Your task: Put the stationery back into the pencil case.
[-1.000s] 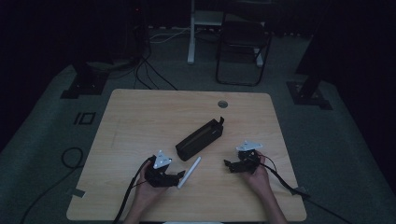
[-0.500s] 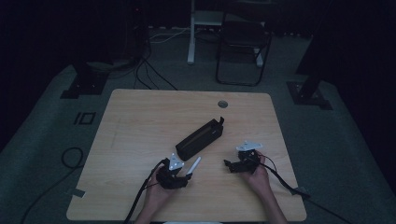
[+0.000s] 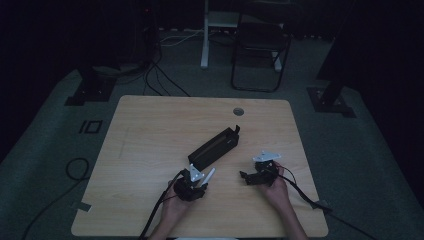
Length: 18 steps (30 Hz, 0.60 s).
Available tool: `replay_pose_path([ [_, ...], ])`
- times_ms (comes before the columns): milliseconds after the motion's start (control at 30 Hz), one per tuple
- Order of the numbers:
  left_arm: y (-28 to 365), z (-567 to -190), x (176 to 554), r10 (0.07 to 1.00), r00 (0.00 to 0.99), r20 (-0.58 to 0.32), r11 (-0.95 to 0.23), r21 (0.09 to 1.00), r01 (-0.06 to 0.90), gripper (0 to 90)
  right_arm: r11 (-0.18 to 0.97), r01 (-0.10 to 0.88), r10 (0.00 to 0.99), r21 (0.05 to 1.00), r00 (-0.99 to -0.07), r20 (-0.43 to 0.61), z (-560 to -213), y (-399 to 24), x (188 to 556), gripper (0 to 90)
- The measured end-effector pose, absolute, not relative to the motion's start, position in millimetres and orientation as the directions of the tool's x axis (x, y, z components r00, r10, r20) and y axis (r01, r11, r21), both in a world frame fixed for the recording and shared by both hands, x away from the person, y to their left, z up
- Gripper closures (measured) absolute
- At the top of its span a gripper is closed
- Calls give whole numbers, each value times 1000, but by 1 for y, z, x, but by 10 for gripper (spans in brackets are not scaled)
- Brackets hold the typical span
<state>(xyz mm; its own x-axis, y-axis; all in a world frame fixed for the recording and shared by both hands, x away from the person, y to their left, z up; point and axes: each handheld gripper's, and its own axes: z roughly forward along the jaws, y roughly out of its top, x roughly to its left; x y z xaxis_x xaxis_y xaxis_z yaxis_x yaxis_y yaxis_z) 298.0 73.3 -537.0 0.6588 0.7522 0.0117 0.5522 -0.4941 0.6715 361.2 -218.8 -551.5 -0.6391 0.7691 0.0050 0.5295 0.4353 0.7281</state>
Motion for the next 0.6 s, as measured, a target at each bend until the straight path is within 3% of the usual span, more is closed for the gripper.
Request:
replay_pose_path([
  [367, 72, -536, 301, 727, 686, -3, -510, 667, 543, 782, 435, 530, 769, 728, -639, 5, -552, -219, 361, 130],
  [600, 78, -536, 303, 705, 709, 1, -529, 666, 525, 786, 435, 530, 769, 728, -639, 5, -552, -219, 361, 130],
])
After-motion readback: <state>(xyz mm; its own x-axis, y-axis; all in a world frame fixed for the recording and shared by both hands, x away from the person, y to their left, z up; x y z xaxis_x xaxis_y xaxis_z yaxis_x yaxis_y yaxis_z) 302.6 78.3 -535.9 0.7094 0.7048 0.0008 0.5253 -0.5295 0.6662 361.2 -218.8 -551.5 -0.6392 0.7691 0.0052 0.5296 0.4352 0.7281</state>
